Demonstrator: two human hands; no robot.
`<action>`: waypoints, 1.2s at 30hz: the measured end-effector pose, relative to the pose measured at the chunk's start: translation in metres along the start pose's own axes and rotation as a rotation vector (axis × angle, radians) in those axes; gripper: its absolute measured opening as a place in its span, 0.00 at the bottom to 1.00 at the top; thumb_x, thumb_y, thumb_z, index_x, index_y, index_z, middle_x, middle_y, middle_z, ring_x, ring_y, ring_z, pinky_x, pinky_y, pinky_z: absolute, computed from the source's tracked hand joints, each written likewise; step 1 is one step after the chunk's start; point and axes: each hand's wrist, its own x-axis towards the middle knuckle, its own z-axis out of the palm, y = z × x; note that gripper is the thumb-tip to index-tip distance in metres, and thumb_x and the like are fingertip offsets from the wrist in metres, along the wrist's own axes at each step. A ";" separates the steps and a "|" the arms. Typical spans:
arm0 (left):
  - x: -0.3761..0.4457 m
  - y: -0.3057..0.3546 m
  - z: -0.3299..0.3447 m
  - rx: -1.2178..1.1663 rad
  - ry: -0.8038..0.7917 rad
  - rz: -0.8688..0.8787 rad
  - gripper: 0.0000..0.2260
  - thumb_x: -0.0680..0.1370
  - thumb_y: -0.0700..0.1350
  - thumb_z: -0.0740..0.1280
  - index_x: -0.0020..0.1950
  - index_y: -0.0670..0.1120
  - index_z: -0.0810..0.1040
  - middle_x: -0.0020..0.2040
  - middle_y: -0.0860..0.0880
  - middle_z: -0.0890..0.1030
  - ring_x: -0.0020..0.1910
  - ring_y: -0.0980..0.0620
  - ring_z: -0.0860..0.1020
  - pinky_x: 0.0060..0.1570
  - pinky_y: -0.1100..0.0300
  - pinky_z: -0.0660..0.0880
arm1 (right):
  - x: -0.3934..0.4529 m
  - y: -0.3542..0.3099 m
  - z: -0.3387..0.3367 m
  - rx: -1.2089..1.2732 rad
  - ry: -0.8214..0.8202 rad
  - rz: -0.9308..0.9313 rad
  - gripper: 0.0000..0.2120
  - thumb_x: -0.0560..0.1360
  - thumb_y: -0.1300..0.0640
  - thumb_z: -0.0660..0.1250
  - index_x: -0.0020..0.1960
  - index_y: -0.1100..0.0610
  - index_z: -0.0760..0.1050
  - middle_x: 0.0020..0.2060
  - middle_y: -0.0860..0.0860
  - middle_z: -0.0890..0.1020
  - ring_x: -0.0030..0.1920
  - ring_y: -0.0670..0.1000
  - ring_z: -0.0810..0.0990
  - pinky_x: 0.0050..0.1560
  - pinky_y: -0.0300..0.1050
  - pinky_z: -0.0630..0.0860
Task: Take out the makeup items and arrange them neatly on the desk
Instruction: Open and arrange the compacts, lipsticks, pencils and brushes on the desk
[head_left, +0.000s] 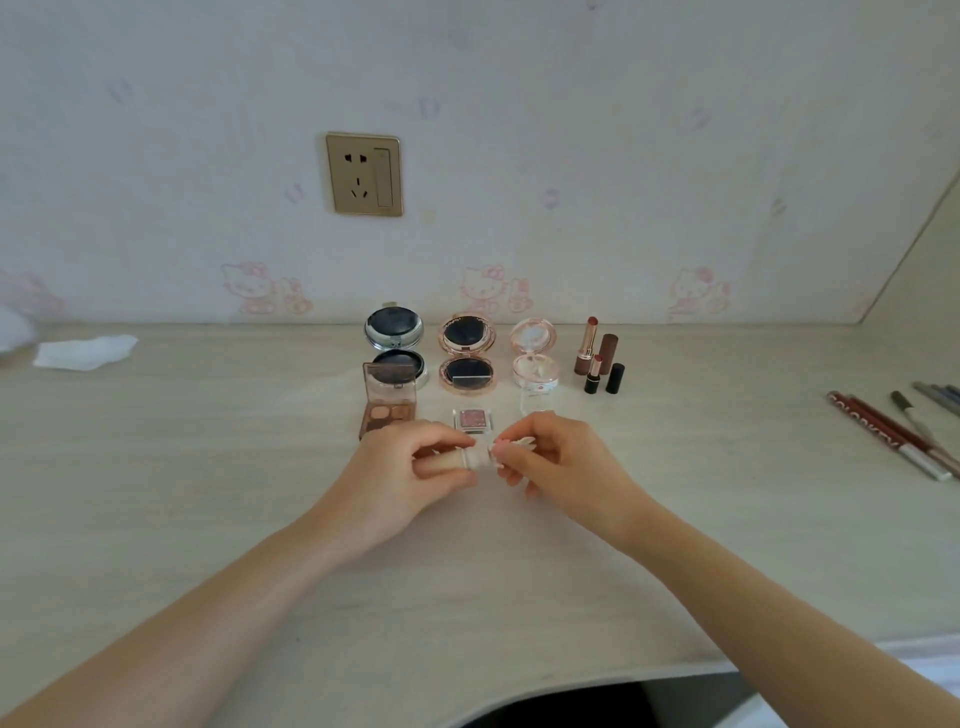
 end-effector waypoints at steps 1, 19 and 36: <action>-0.001 0.000 -0.001 0.000 0.002 0.002 0.12 0.69 0.46 0.77 0.51 0.56 0.82 0.43 0.60 0.82 0.45 0.65 0.78 0.44 0.73 0.71 | 0.000 0.001 0.000 0.007 0.005 0.003 0.03 0.74 0.54 0.69 0.44 0.52 0.80 0.33 0.47 0.84 0.36 0.44 0.82 0.37 0.41 0.78; -0.017 -0.006 0.001 0.165 0.158 0.339 0.11 0.71 0.49 0.74 0.48 0.57 0.75 0.43 0.61 0.78 0.41 0.64 0.76 0.41 0.73 0.69 | -0.003 0.011 0.010 -0.028 -0.045 -0.255 0.01 0.72 0.54 0.72 0.44 0.51 0.82 0.37 0.48 0.84 0.37 0.46 0.79 0.39 0.38 0.74; -0.015 -0.011 0.000 0.022 0.118 0.280 0.08 0.70 0.52 0.73 0.47 0.55 0.82 0.41 0.60 0.82 0.42 0.58 0.80 0.41 0.66 0.73 | -0.008 0.011 0.005 -0.071 -0.031 -0.269 0.25 0.67 0.51 0.76 0.61 0.39 0.74 0.51 0.40 0.82 0.49 0.46 0.80 0.48 0.42 0.79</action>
